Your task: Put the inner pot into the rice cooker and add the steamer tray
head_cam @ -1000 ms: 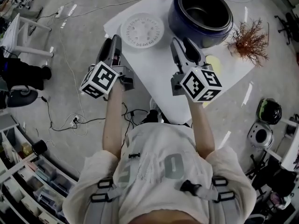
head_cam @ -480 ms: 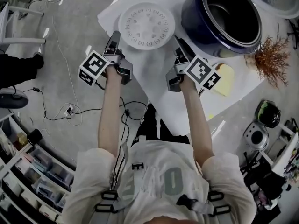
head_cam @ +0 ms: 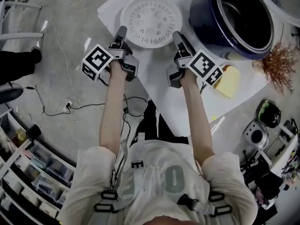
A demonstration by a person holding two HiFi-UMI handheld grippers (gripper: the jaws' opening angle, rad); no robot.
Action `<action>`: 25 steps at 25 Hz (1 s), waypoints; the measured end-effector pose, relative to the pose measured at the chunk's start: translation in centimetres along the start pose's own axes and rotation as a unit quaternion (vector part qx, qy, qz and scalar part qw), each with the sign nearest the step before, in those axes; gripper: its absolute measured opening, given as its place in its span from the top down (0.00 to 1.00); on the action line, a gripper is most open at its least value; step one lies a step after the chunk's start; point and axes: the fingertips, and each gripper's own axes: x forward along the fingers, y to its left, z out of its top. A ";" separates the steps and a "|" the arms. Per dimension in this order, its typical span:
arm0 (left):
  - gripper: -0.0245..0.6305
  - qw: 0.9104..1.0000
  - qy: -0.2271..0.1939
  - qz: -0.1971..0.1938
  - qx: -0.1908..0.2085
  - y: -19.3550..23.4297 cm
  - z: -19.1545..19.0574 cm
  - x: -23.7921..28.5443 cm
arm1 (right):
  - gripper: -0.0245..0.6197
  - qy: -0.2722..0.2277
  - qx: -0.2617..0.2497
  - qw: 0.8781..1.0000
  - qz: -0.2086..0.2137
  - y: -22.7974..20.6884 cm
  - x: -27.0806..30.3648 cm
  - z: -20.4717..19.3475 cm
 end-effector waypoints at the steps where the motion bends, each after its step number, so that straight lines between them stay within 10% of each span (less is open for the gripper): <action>1: 0.82 1.000 0.000 0.002 0.001 0.1 0.0 0.0 | 0.75 0.001 0.000 1.000 -0.002 0.0 0.1 -0.1; 25: 0.91 1.000 0.006 -0.020 0.006 -2.3 0.4 -0.2 | 0.90 0.005 -0.019 1.000 -0.005 1.1 0.1 1.1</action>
